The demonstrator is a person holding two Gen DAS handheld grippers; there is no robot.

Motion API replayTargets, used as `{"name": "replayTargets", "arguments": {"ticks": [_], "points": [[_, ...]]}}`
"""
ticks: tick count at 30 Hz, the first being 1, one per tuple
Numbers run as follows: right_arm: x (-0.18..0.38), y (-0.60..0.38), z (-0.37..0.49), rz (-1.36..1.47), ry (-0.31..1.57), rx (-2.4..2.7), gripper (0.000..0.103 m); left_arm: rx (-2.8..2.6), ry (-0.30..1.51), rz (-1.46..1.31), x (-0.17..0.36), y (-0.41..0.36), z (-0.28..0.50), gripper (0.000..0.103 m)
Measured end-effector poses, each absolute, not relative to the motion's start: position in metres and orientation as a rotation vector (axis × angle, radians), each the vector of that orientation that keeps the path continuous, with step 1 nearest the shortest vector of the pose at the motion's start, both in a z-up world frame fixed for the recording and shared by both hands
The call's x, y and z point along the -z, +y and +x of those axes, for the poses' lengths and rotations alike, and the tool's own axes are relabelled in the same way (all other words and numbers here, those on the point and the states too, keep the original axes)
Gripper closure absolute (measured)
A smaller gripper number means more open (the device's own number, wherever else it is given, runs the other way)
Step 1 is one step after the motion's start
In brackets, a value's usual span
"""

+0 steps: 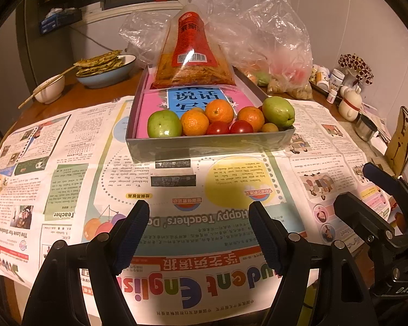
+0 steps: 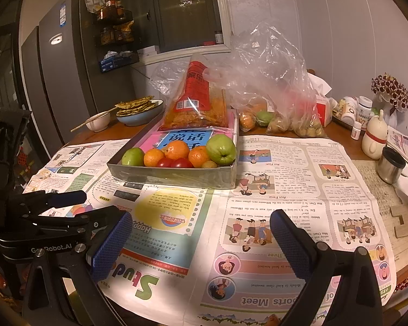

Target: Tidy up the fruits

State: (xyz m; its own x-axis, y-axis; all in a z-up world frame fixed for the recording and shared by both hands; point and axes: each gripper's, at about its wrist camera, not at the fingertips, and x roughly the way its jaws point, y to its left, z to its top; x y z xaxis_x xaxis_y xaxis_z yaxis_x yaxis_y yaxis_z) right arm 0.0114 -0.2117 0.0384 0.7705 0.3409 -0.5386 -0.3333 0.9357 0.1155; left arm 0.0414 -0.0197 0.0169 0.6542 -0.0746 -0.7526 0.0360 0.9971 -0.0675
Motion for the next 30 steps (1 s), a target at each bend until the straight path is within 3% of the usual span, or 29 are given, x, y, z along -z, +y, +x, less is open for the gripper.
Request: {"name": "replayTargets", "arguments": {"ticks": [30], "points": [[-0.0357, -0.2134, 0.0131, 0.02, 0.592, -0.357, 0.001, 0.07, 0.854, -0.043, -0.0161, -0.0205, 0.0396, 0.026]]}}
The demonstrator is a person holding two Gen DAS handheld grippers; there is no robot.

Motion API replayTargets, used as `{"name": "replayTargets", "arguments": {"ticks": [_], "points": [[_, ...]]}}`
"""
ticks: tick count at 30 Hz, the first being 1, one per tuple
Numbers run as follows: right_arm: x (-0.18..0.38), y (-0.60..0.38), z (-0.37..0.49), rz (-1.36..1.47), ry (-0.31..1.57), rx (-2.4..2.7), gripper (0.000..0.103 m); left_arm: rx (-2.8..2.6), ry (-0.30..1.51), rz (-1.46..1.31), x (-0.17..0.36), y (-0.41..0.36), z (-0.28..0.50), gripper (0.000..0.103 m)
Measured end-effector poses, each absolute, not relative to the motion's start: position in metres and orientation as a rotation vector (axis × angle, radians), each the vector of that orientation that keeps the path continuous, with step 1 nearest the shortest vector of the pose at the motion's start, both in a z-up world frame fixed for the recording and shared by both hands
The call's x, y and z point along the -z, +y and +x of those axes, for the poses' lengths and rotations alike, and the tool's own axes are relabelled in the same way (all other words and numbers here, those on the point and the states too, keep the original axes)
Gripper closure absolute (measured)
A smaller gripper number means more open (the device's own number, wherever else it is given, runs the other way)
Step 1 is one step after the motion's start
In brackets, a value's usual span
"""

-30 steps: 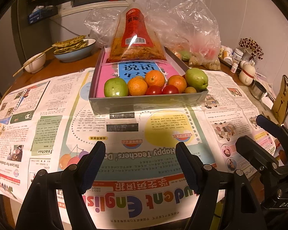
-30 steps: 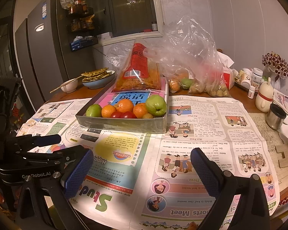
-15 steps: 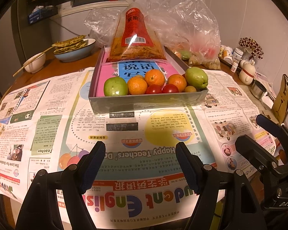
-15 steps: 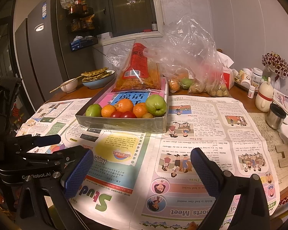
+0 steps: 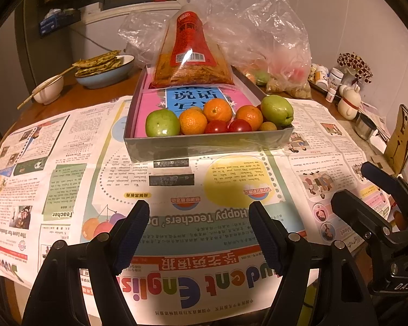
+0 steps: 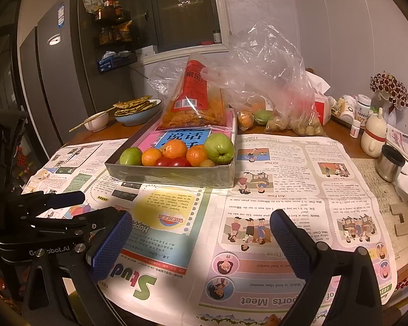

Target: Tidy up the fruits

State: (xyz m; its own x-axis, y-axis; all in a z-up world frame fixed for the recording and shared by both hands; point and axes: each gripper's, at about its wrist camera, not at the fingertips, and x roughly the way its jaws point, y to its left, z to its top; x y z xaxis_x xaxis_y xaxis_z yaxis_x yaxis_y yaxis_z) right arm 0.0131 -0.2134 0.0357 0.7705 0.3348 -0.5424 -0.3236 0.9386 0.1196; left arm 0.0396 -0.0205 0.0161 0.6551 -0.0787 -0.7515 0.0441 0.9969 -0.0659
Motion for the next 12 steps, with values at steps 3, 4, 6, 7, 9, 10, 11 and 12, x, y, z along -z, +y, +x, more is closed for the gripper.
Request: {"name": "replayTargets", "arguments": {"ticks": [3, 4, 6, 7, 9, 10, 11, 12], "points": [[-0.035, -0.213, 0.013, 0.02, 0.593, -0.356, 0.001, 0.074, 0.852, -0.046, -0.016, -0.02, 0.04, 0.026], [-0.035, -0.214, 0.013, 0.02, 0.593, -0.355, 0.001, 0.075, 0.852, -0.046, -0.015, -0.02, 0.04, 0.026], [-0.034, -0.213, 0.014, 0.022, 0.595, -0.354, 0.001, 0.078, 0.856, -0.045, -0.015, -0.02, 0.04, 0.026], [-0.033, -0.214, 0.015, 0.022, 0.598, -0.354, 0.001, 0.078, 0.858, -0.046, -0.014, -0.02, 0.041, 0.026], [-0.032, -0.215, 0.019, 0.023, 0.603, -0.35, 0.001, 0.074, 0.86, -0.047, -0.013, -0.016, 0.044, 0.026], [-0.031, -0.217, 0.022, 0.025, 0.607, -0.346, 0.001, 0.071, 0.859, -0.052, -0.014, -0.013, 0.045, 0.026], [-0.031, -0.219, 0.025, 0.027, 0.609, -0.339, 0.001, 0.058, 0.853, -0.063, -0.016, -0.005, 0.048, 0.026], [-0.032, -0.223, 0.029, 0.03, 0.609, -0.331, 0.001, 0.042, 0.847, -0.072, -0.017, 0.002, 0.051, 0.026]]}}
